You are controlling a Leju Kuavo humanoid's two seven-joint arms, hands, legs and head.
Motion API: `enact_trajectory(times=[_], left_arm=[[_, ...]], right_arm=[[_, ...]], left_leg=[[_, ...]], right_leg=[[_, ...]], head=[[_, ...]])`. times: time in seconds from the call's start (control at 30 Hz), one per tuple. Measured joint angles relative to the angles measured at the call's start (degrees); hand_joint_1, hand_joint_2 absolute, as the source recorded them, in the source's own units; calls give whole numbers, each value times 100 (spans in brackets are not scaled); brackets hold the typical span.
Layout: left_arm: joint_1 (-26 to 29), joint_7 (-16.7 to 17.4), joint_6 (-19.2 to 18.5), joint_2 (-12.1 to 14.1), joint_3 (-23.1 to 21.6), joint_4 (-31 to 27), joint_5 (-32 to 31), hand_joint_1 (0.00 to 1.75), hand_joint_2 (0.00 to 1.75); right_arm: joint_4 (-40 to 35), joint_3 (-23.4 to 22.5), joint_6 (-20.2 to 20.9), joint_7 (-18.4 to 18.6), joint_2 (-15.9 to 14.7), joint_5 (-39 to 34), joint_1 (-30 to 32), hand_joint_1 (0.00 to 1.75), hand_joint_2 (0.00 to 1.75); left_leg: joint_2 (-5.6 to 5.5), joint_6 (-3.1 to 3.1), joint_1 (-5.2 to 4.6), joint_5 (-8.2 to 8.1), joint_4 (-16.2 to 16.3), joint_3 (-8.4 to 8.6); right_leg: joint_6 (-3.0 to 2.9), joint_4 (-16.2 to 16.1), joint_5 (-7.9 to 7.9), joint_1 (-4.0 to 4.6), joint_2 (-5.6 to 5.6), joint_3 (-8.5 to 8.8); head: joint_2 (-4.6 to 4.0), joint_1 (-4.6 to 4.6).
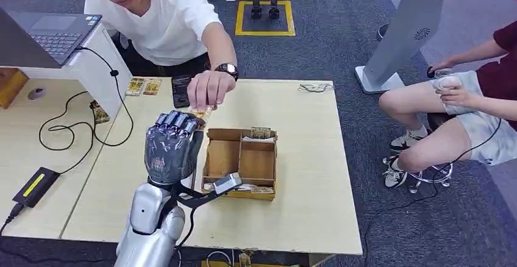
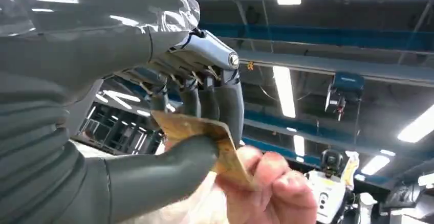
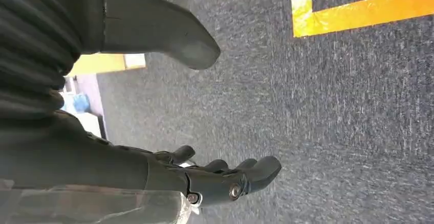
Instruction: Pass the card to the sensor for recognition and then transmit it.
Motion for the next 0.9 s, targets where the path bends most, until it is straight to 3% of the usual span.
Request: enact_trajectory(times=[0.5,0.63,0.8,0.9], left_arm=[[37,127,2,-72,87,-7,-164,175,175],[36,295,2,-70,92,-4,-157,175,175],[-19,1080,0,5,94,210,-256,175,175],[-31,1298,0,76,127,302,-253,175,175]], right_arm=[[52,-20,-41,4,0,142,-16,0,175],[59,-35,-37,7,0,162,-23,0,175],[195,-55,-120,37,-59,179,-51,0,175],[314,-79,-197,87,-137,179,-73,0,175]], left_leg=[[0,0,0,0,0,0],[0,0,0,0,0,0],[1,0,0,0,0,1],[1,0,0,0,0,0]], right_leg=[[0,0,0,0,0,0],[0,0,0,0,0,-1],[0,0,0,0,1,-1],[0,0,0,0,1,-1]], head=[[0,0],[0,-2],[0,0],[0,0]])
